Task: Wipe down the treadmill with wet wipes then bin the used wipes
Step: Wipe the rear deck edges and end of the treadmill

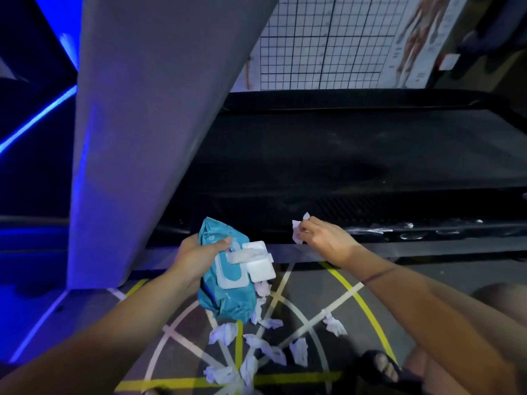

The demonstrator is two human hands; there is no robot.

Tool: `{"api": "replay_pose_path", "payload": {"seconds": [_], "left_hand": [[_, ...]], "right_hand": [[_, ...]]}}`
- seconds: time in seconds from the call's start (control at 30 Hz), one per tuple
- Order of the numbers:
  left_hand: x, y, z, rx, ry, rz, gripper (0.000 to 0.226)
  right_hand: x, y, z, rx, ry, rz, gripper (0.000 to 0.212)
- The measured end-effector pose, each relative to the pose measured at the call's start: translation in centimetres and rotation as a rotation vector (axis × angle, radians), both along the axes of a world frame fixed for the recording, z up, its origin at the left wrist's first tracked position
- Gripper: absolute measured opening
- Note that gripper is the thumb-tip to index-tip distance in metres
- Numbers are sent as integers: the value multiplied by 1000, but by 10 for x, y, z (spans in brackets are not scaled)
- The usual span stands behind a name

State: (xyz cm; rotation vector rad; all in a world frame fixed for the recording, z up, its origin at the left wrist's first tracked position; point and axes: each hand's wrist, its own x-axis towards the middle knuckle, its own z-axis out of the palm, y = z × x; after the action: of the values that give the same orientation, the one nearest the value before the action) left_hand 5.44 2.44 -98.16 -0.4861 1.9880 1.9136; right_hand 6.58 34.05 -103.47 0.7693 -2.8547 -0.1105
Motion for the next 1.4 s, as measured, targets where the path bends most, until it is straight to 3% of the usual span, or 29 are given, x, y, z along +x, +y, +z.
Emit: {"api": "replay_pose_path", "payload": {"seconds": [0.3,0.57,0.67,0.77,0.87,0.97,1.03,1.07,1.17,1.4], "left_hand": [[-5,32,-9,18,-27,-40,13],[-12,56,-11,39,-27,-52,14],[-13,68,-8,51,-6,-72,15],[-13,81,-6,75,-7,-109,15],[-8,94,-6,80,-10,-124,17],[1,102,-3,90,8,-108,16],[8,105,3,122,22,-82,16],[12,107,8,138,23,-71,16],[19,111,23,188,10,-36,16],[26,111,38,170,-7,53,22]], "right_hand": [[28,64,5,-11,-73,-232,41],[43,63,35,-198,-77,-452,33],[58,53,62,-330,-29,-508,12],[85,62,100,-425,-11,-563,6],[117,79,127,-471,-17,-631,13],[133,77,137,-457,-200,-830,29],[136,66,133,-508,-369,-987,40],[136,61,125,-599,-388,-1020,36],[125,43,95,-755,-375,-1048,17],[89,39,37,-806,-429,-1100,26]]}}
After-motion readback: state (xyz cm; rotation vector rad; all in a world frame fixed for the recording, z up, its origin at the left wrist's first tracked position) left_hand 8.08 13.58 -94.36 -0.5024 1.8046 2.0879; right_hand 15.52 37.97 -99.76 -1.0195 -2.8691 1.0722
